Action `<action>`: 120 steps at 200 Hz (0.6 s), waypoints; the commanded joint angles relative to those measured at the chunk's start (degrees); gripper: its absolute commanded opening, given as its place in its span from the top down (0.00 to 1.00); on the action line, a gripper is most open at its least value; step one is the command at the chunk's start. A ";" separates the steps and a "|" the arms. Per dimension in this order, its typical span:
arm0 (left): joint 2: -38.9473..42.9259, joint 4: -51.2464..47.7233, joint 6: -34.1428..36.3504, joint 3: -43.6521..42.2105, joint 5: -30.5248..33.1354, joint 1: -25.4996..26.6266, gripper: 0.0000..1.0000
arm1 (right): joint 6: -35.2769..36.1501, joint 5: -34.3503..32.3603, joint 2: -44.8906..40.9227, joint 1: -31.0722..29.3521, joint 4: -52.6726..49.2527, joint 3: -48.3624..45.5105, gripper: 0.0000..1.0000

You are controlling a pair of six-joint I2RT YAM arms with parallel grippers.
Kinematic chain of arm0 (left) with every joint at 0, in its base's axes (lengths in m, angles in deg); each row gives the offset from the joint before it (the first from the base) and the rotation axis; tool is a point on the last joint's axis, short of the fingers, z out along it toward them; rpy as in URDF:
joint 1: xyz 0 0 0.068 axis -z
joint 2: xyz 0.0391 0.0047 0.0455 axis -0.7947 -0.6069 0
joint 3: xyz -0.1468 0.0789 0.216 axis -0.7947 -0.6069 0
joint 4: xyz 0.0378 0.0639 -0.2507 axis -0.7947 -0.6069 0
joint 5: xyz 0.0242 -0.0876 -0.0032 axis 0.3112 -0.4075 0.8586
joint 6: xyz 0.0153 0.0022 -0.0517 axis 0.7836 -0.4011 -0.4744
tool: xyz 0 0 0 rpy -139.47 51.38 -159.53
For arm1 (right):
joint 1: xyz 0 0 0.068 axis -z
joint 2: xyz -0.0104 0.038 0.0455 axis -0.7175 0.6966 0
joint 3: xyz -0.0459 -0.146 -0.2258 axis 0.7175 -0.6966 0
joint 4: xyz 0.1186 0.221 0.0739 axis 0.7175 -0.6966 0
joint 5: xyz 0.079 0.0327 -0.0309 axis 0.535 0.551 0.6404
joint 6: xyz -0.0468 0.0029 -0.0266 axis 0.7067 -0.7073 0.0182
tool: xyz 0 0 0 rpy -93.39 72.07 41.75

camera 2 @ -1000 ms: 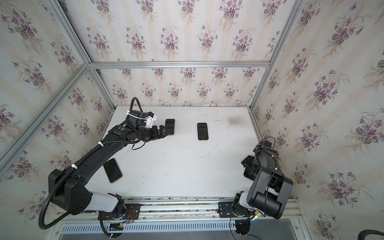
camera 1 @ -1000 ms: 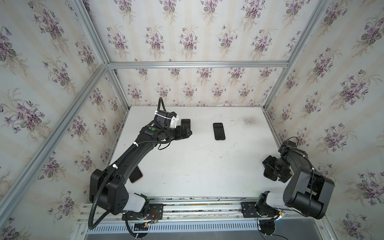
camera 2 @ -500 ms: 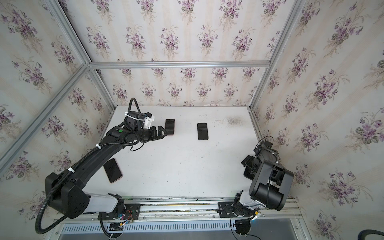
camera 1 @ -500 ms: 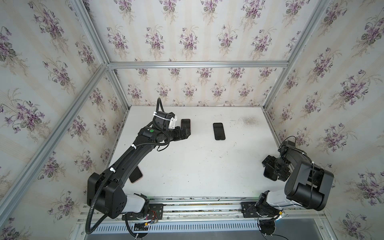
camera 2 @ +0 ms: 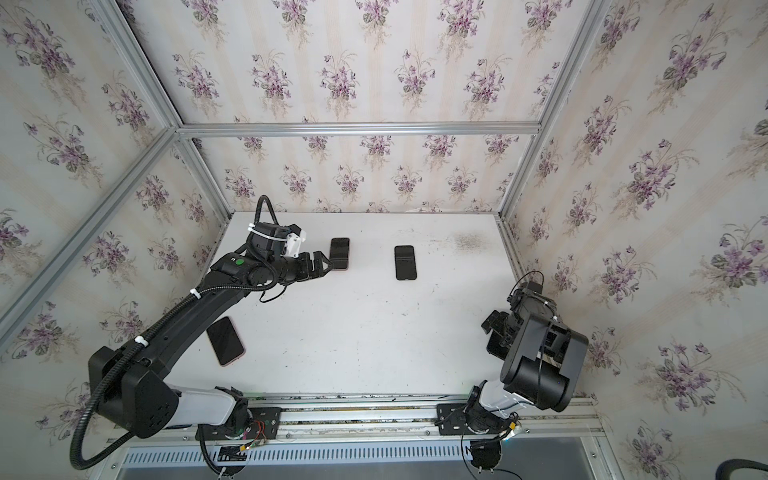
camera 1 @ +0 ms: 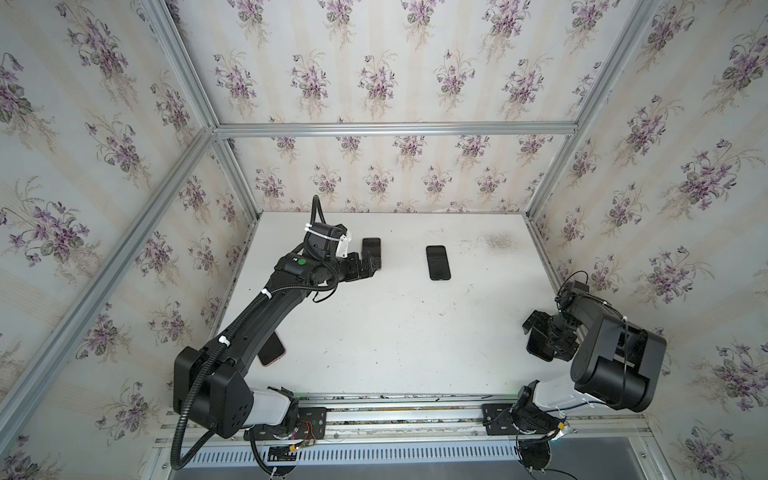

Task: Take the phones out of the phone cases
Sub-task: 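Close the right gripper on the black phone's end and lift it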

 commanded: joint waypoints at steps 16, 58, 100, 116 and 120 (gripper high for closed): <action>0.03 0.43 0.63 -0.25 0.69 -1.04 0.00 | 0.38 0.42 0.50 -0.63 -0.96 1.01 0.06; -0.74 0.77 0.89 0.51 -0.51 -2.19 0.00 | 0.27 0.58 2.05 -1.32 -1.84 1.69 0.11; -2.29 0.86 1.06 2.27 -1.45 -2.64 0.00 | -0.04 0.19 3.16 -3.17 -2.53 2.15 0.11; -2.81 0.86 1.05 2.80 -1.73 -2.64 0.00 | -0.26 -0.42 3.73 -4.10 -2.80 2.42 0.11; -2.87 0.81 1.07 2.90 -1.82 -2.65 0.00 | -0.30 -0.44 3.82 -4.24 -2.87 2.50 0.12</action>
